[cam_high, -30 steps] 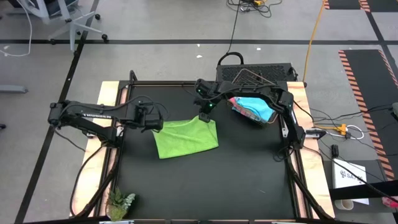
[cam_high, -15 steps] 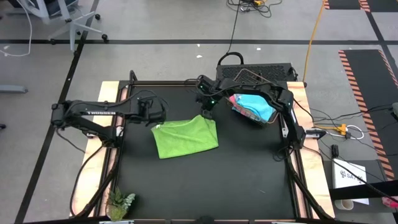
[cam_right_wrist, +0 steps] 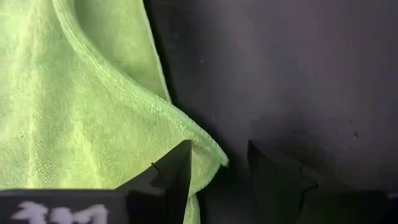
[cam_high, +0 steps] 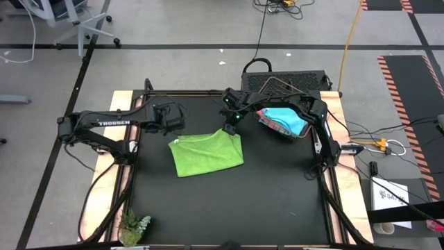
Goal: Fold microfiber towels
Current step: Fold the green towel
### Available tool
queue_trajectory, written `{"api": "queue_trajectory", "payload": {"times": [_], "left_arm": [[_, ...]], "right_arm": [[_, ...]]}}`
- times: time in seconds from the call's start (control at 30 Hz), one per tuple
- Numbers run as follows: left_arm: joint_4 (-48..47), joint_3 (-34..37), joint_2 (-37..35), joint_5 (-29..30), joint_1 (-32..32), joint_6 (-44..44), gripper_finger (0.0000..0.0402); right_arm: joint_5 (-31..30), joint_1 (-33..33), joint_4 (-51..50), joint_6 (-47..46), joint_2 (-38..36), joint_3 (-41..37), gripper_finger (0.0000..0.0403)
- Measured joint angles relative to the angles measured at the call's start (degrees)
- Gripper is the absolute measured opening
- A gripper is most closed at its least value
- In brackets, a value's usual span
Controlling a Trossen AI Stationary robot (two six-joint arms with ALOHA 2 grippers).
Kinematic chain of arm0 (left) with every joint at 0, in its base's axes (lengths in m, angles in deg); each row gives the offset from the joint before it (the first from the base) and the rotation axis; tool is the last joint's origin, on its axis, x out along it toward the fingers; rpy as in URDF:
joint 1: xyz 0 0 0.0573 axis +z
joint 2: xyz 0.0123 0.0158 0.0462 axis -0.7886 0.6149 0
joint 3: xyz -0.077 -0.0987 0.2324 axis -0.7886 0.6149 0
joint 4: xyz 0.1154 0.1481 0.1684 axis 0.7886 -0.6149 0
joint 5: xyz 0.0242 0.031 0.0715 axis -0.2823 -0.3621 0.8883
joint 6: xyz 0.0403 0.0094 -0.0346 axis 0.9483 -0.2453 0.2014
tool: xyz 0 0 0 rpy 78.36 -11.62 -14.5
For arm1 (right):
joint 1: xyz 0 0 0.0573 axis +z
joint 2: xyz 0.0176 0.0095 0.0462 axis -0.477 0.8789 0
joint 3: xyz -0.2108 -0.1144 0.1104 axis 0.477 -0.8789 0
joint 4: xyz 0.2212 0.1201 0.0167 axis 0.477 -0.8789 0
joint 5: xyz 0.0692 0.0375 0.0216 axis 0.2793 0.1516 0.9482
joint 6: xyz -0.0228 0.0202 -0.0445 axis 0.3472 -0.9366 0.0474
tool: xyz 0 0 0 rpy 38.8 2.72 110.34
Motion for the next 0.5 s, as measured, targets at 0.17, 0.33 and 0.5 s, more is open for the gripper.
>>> {"api": "queue_trajectory", "payload": {"times": [0.17,0.33,0.5], "left_arm": [[0.0,0.0,0.0,0.0,0.9,0.8,0.012],[0.0,0.0,0.0,0.0,0.9,1.8,0.012],[0.0,0.0,0.0,0.0,0.9,1.9,0.012]], "right_arm": [[0.0,0.0,1.3,-0.1,0.0,0.0,0.0148],[-0.1,0.1,1.2,-0.3,0.0,0.0,0.0148],[-0.3,0.1,1.2,-0.4,0.0,0.0,0.0148]]}}
